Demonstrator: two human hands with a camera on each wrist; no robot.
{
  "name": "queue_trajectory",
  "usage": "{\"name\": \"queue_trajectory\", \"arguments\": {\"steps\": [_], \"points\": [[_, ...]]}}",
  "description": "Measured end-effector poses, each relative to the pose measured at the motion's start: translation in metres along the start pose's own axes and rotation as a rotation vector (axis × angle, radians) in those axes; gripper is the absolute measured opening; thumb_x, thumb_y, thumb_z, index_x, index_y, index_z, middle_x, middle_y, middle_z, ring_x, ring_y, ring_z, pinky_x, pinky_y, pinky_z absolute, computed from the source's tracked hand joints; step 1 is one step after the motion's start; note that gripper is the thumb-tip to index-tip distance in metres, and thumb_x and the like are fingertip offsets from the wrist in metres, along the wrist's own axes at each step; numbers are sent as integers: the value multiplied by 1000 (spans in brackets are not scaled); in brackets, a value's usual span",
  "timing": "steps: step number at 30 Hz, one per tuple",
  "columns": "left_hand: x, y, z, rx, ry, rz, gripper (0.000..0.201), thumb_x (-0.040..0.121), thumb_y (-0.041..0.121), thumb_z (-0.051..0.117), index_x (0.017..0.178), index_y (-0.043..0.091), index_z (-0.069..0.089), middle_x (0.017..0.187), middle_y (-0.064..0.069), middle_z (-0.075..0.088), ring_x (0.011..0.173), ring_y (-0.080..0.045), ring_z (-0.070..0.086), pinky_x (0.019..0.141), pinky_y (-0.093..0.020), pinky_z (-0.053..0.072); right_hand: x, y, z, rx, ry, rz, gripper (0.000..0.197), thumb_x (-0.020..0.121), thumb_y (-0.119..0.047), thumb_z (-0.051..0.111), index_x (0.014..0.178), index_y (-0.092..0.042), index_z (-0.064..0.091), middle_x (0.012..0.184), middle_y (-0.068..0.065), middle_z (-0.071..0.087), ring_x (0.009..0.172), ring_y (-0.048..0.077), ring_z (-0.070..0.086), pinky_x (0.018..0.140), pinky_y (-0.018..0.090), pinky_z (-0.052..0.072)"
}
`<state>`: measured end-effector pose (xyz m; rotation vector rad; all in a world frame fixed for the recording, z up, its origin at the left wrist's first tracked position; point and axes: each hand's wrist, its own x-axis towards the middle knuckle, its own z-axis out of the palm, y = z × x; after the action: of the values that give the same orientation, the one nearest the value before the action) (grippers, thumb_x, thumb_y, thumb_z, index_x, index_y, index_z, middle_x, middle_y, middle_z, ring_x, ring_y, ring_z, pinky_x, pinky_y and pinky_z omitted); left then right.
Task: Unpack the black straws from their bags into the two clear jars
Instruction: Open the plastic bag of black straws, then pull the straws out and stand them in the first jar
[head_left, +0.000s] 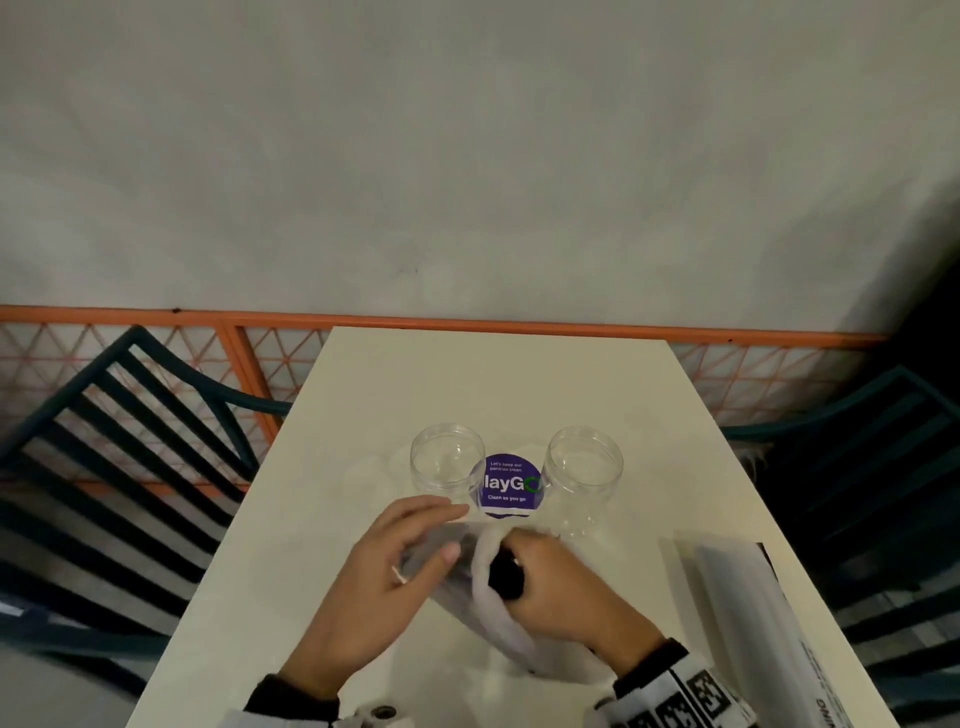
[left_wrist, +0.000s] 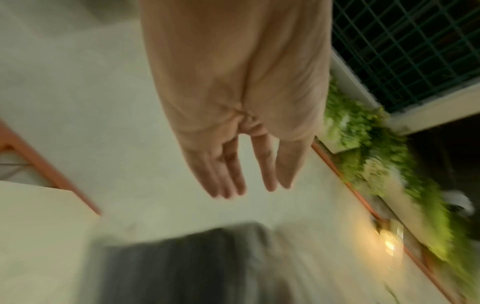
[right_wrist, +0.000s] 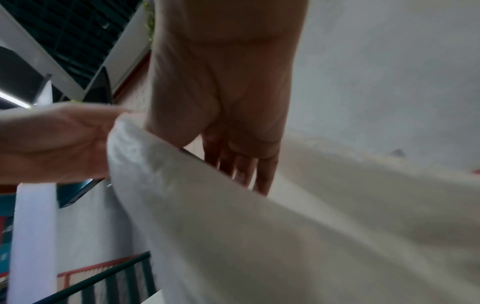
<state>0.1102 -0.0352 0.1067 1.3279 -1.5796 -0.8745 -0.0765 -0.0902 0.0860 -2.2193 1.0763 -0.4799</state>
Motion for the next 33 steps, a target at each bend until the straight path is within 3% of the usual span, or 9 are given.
{"name": "queue_trajectory", "arguments": {"steps": [3, 6, 10, 14, 21, 26, 28, 30, 33], "points": [[-6, -15, -26, 80, 4, -173, 49, 75, 43, 66, 120, 50, 50, 131, 27, 38, 116, 5, 46, 84, -7, 41, -6, 9, -11, 137, 12, 76, 18, 80, -18, 58, 98, -19, 59, 90, -9, 59, 87, 10, 59, 77, 19, 48], [-8, -23, -26, -28, -130, -272, 50, 81, 19, 66, 123, 40, 51, 130, 23, 45, 104, 4, 58, 79, -8, 47, -10, 24, -11, 237, 7, 114, 19, 79, -22, 61, 97, -20, 60, 95, -3, 65, 88, 9, 62, 76, 21, 49], [-5, -30, -13, -209, 61, -295, 40, 75, -2, 69, 101, 29, 69, 90, -6, 75, 86, -18, 68, 73, -8, 49, -15, 33, -11, 368, 28, 143, 37, 75, -29, 74, 107, -14, 62, 99, -7, 69, 94, 6, 65, 80, 17, 50], [1, -31, -3, -312, 237, -280, 24, 70, -10, 70, 76, 13, 74, 92, -7, 70, 77, -13, 69, 69, -12, 52, -17, 32, -15, 386, 0, 140, 51, 67, -49, 68, 107, -19, 61, 99, -11, 68, 96, 3, 64, 82, 17, 50], [6, -32, 6, -358, 289, -278, 15, 69, -7, 72, 66, 7, 67, 64, -2, 72, 63, -8, 64, 62, -11, 51, -21, 31, -26, 309, -37, 159, 21, 83, -25, 58, 102, -33, 51, 96, -17, 61, 89, 2, 62, 85, 17, 49], [10, -27, 11, -345, 333, -207, 16, 75, -5, 68, 73, 11, 64, 66, -9, 63, 64, -14, 57, 64, -15, 50, -16, 31, -29, 258, -10, 174, 25, 81, -6, 63, 78, -29, 54, 78, -20, 55, 68, -14, 57, 61, 6, 44], [11, -27, 15, -341, 265, -204, 21, 80, 1, 64, 92, 18, 64, 73, -4, 63, 72, -14, 59, 73, -18, 50, -16, 30, -18, 346, 9, 186, 11, 75, -20, 66, 84, -19, 60, 82, -9, 62, 73, -9, 60, 68, 12, 48], [9, -31, 16, -269, 213, -209, 26, 84, 6, 60, 104, 22, 64, 89, 3, 70, 86, -8, 66, 82, -20, 51, -17, 33, -6, 418, 93, 200, 51, 63, -42, 68, 93, -1, 62, 85, 12, 66, 78, 11, 63, 78, 35, 53], [3, -35, 12, -111, 299, -173, 15, 83, 8, 62, 84, 21, 69, 80, 4, 72, 78, -9, 65, 72, -15, 51, -19, 37, 0, 474, 136, 220, 73, 49, -59, 71, 95, -3, 62, 84, 8, 63, 81, 23, 60, 83, 42, 52]]}}
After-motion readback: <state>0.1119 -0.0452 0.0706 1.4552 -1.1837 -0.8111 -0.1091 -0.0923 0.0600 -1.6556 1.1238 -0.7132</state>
